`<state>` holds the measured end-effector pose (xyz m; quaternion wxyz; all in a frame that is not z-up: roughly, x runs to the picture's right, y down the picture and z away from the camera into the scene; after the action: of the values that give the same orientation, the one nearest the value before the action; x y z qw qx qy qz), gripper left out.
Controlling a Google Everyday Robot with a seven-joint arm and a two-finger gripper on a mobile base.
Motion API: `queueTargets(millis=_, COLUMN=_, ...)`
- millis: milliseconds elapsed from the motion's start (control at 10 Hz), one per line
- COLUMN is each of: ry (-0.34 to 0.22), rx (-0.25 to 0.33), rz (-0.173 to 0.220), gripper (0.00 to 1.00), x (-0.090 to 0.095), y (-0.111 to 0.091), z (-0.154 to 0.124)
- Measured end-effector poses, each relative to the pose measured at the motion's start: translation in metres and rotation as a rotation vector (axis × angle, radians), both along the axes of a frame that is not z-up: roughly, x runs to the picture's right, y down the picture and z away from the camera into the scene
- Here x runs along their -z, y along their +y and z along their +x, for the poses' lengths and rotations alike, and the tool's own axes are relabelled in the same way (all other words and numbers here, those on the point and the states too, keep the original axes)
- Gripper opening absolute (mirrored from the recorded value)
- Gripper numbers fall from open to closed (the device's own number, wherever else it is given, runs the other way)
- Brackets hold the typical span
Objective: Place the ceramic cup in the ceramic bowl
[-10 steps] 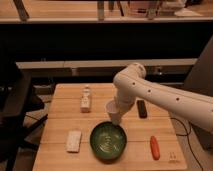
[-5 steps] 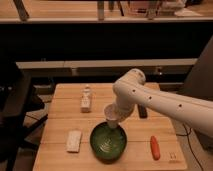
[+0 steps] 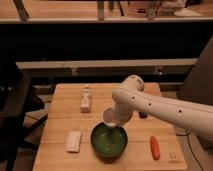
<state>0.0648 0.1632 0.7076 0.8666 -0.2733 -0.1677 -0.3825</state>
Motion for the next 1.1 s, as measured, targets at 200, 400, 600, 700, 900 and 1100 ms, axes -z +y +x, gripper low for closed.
queueTargets(millis=200, ry=-0.018, rx=0.015, rz=0.000, gripper=0.00, x=0.001, y=0.009, z=-0.004)
queueTargets(millis=400, ry=-0.026, rx=0.023, rz=0.001, gripper=0.00, x=0.000, y=0.013, z=-0.005)
queueTargets(millis=600, ry=-0.037, rx=0.022, rz=-0.001, gripper=0.00, x=-0.002, y=0.015, z=-0.008)
queueTargets(millis=700, ry=-0.042, rx=0.022, rz=-0.002, gripper=0.00, x=-0.003, y=0.017, z=-0.009)
queueTargets(millis=900, ry=-0.049, rx=0.024, rz=-0.005, gripper=0.00, x=-0.006, y=0.021, z=-0.009)
queueTargets(millis=1100, ry=-0.052, rx=0.023, rz=-0.006, gripper=0.06, x=-0.007, y=0.023, z=-0.009)
